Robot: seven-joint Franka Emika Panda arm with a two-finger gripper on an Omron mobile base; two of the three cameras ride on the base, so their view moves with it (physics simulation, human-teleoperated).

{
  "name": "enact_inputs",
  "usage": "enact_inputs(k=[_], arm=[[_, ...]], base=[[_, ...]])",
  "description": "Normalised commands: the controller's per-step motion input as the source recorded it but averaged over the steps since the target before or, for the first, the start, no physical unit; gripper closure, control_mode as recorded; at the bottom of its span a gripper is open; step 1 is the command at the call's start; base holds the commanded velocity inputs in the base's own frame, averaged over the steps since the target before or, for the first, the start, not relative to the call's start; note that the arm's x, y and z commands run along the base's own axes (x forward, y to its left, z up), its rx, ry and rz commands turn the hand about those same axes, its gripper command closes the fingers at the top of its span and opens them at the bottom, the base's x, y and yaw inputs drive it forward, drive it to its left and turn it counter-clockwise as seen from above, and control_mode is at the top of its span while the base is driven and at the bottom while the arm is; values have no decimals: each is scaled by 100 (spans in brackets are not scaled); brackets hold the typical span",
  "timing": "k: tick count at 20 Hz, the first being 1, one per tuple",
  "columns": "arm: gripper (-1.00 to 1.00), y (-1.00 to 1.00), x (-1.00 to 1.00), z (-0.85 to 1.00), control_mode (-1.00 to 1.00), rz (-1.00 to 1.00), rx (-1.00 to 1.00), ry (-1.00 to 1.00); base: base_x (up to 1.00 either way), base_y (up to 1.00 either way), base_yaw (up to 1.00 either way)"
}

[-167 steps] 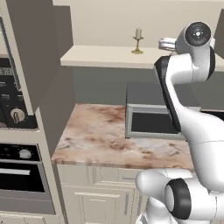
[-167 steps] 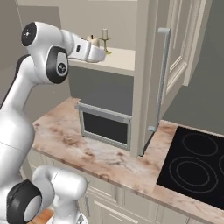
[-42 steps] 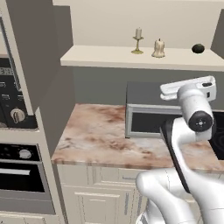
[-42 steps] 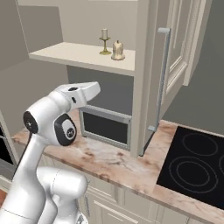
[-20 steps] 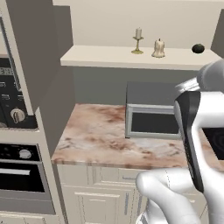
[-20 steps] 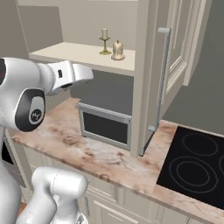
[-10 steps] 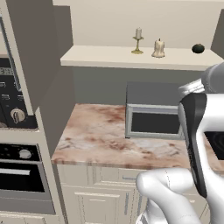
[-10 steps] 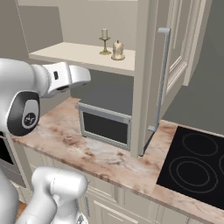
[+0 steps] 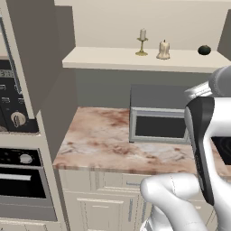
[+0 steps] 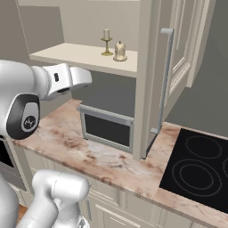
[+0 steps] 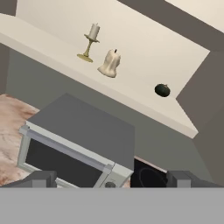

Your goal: Pick the candle and candle from the dining table and place them in the open cabinet. Close the cabinet after placing the objects.

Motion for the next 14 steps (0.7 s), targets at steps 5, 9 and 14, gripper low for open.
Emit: enact_inputs(k=[5,9,14], arm=[[-100,0,-2,0,100,0,0,0],[-100,0,0,0,100,0,0,0],[-100,0,0,0,100,0,0,0]], base=[[-10,0,0],[-35,0,-6],[-21,0,-12]])
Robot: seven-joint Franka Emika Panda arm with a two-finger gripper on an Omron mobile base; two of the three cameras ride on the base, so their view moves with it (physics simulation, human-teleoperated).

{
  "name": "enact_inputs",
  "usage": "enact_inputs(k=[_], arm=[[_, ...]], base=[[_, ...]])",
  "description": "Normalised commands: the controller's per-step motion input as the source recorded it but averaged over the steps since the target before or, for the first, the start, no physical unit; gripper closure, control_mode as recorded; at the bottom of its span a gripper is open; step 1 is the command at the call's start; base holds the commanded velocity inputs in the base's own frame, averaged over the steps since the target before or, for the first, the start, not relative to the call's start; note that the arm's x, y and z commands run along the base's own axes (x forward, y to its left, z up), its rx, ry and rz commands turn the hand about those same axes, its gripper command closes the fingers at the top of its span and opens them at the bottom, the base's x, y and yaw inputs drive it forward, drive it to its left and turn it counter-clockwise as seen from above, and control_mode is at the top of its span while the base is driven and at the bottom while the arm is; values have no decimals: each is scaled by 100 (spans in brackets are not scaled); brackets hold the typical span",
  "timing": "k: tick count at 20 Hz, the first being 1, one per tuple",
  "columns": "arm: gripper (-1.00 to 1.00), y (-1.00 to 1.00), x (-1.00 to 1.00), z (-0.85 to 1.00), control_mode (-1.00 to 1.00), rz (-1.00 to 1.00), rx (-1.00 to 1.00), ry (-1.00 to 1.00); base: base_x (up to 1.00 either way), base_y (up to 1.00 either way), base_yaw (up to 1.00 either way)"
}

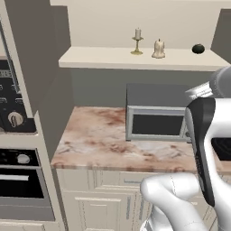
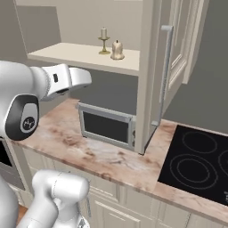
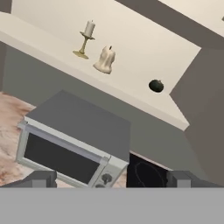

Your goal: Pick the candle and candle from the dining table and place them in the open cabinet. Close the cabinet after placing the objects.

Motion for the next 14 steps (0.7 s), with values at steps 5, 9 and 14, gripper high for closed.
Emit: enact_inputs(k=[5,9,14], arm=[[-100,0,0,0,100,0,0,0],[-100,0,0,0,100,0,0,0],[-100,0,0,0,100,0,0,0]], base=[[0,12,-11],[0,19,-10],[-4,15,0]])
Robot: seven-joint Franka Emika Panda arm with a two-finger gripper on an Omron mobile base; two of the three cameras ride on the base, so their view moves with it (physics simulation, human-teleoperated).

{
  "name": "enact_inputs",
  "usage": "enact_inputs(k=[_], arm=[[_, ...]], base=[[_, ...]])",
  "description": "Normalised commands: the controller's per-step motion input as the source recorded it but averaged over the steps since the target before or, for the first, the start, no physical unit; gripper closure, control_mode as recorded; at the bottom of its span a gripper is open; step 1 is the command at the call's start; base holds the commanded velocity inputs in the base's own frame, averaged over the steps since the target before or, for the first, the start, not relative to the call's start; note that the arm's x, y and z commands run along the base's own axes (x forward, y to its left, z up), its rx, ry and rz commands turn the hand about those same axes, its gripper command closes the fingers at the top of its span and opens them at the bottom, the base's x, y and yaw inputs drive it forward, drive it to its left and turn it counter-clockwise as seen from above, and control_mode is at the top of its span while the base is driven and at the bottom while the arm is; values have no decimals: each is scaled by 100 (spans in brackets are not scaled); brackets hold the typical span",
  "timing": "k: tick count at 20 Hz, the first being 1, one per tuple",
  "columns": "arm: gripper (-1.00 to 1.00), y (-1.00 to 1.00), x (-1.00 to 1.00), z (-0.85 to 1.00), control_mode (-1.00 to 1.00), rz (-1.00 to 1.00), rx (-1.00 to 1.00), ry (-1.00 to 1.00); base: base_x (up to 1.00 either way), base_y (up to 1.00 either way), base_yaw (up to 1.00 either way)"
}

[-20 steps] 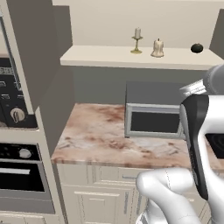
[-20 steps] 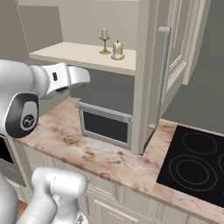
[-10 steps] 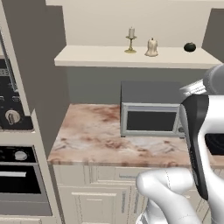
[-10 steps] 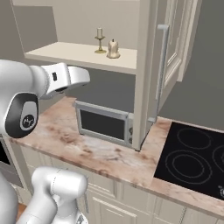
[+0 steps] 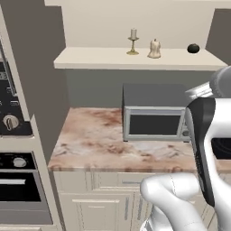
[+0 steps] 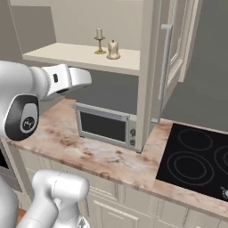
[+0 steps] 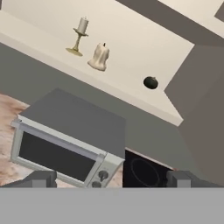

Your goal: Pick the candle and candle from the dining table and place them in the open cabinet. Close the cabinet after placing the objects.

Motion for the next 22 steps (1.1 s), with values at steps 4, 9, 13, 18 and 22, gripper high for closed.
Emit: enact_inputs(k=[4,9,13,18,22], arm=[[-100,0,0,0,100,0,0,0],[-100,0,0,0,100,0,0,0],[-100,0,0,0,100,0,0,0],[-100,0,0,0,100,0,0,0],[-100,0,0,0,100,0,0,0]], base=[[-8,30,4],[-12,52,3],[-33,29,17],[-17,11,13],[-6,0,16]])
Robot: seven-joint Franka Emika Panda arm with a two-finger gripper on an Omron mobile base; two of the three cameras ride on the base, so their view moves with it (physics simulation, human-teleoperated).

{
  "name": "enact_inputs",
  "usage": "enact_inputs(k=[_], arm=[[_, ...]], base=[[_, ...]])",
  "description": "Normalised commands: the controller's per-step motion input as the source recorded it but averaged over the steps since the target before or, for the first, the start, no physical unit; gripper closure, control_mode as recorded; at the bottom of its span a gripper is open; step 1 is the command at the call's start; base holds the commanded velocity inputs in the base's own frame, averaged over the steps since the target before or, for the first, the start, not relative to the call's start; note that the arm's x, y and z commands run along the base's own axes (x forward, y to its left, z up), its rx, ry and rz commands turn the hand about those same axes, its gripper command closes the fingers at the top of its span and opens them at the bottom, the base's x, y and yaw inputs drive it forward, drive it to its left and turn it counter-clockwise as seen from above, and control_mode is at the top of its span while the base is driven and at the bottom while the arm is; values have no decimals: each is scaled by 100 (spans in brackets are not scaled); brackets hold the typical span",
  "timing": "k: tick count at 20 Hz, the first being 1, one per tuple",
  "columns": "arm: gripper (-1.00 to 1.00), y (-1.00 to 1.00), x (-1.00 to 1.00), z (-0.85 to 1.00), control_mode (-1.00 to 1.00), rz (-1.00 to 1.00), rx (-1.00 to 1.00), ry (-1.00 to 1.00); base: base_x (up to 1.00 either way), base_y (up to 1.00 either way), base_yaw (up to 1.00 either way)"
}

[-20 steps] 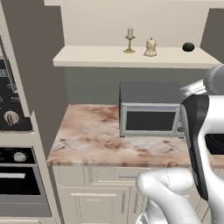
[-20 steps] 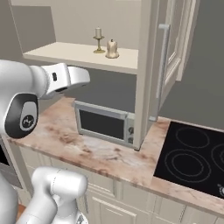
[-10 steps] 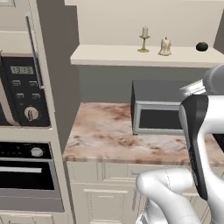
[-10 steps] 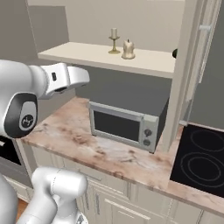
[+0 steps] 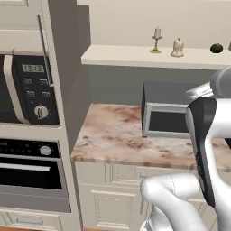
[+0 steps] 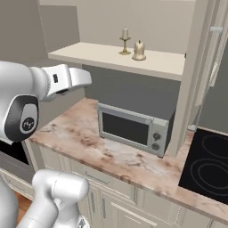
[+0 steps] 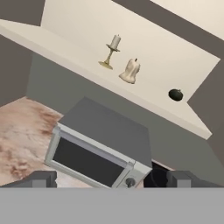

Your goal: Pick the candle and candle from the dining table and place them in the open cabinet. Close the cabinet after placing the objects.

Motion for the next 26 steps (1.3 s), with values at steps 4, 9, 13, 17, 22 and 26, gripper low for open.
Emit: enact_inputs(k=[4,9,13,17,22,26], arm=[[-100,0,0,0,100,0,0,0],[-100,0,0,0,100,0,0,0],[-100,0,0,0,100,0,0,0],[-100,0,0,0,100,0,0,0],[-100,0,0,0,100,0,0,0],[-100,0,0,0,100,0,0,0]], base=[[0,0,8],[-2,-9,0],[-2,-11,0],[0,-1,0],[0,0,-3],[0,0,-13]])
